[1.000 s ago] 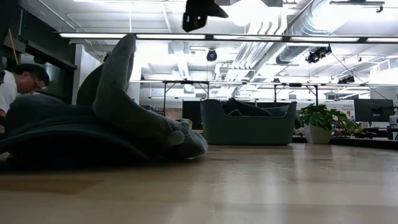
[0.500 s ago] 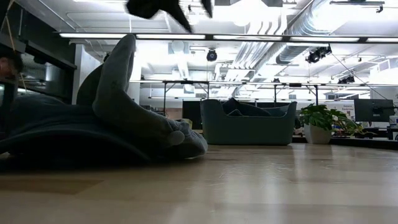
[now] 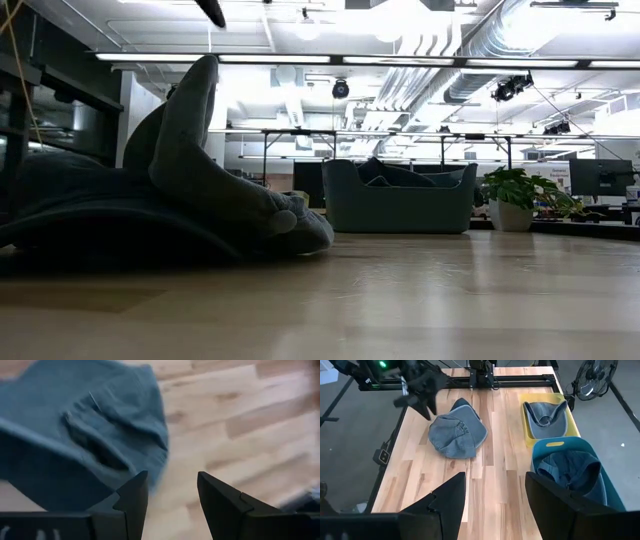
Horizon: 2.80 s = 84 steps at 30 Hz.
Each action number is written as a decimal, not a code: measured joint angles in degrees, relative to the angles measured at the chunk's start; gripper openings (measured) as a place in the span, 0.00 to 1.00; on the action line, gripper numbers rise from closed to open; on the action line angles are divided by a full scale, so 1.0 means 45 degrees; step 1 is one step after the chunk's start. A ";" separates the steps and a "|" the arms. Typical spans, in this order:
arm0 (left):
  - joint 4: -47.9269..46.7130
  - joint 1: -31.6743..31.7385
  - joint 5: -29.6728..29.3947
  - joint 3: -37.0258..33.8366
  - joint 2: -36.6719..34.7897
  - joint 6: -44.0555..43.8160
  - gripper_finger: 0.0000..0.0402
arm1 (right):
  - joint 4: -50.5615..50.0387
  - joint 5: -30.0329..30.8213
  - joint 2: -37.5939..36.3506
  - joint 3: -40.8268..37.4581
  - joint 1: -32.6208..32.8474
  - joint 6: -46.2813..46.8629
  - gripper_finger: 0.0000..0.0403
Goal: Pick & Place hat
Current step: Put the gray cap into the yellow bin
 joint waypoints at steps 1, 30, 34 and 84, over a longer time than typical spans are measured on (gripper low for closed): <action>0.0047 -0.0074 0.0015 0.0013 0.0051 -0.0158 0.42 | 0.0004 0.0002 0.0009 -0.0002 0.0000 0.0078 0.49; -0.0340 -0.0801 -0.0116 0.0368 0.2184 -0.5055 0.42 | 0.0005 -0.0029 0.0160 -0.0005 -0.0005 -0.1477 0.49; -0.0407 -0.0563 0.0069 0.0463 0.2583 -0.5452 0.42 | 0.0005 -0.0023 0.0160 -0.0005 0.0318 -0.1729 0.49; -0.5013 0.0319 0.0598 0.1297 0.2816 -0.5655 0.42 | 0.0005 -0.0005 0.0209 -0.0004 0.0981 -0.1078 0.49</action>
